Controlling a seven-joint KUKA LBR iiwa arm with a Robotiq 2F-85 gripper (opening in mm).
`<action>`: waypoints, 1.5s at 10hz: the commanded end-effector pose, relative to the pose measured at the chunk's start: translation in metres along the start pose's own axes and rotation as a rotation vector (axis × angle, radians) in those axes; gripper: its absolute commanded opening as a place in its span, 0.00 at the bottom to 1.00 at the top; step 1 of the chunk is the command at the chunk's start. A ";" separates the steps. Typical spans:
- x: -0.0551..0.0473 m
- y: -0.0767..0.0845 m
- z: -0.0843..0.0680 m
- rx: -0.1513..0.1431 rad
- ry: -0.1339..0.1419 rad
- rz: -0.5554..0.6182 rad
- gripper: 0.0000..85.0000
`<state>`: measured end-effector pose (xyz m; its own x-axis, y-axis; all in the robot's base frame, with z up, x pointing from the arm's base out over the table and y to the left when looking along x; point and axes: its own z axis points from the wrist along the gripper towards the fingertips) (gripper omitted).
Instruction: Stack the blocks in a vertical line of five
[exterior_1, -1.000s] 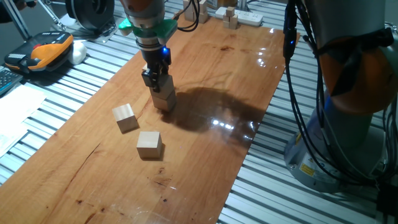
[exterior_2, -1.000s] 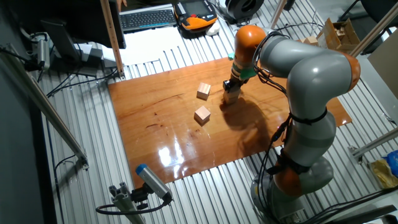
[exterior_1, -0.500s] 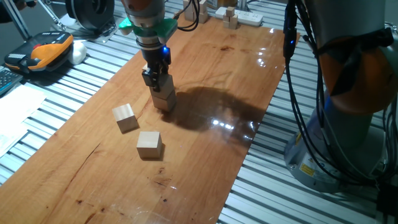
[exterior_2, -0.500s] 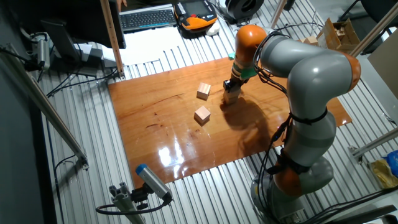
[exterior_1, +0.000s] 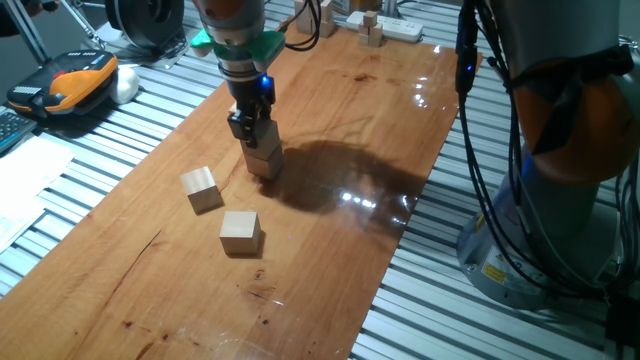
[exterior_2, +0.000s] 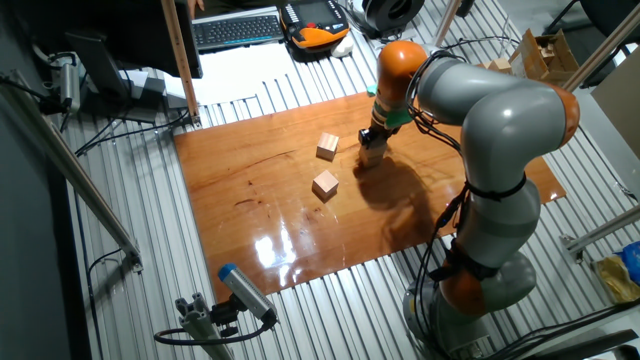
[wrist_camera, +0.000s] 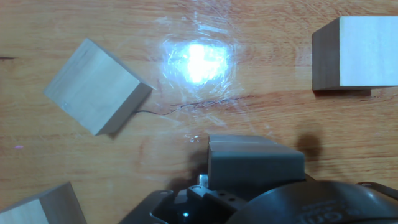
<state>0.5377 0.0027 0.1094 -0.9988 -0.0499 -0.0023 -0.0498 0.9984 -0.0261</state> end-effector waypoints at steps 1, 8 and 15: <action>0.000 0.000 0.000 -0.001 0.000 -0.001 0.20; 0.000 0.001 0.001 0.000 -0.001 0.003 0.20; 0.000 0.000 0.001 0.003 -0.004 0.017 0.20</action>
<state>0.5377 0.0026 0.1087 -0.9994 -0.0328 -0.0082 -0.0326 0.9990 -0.0289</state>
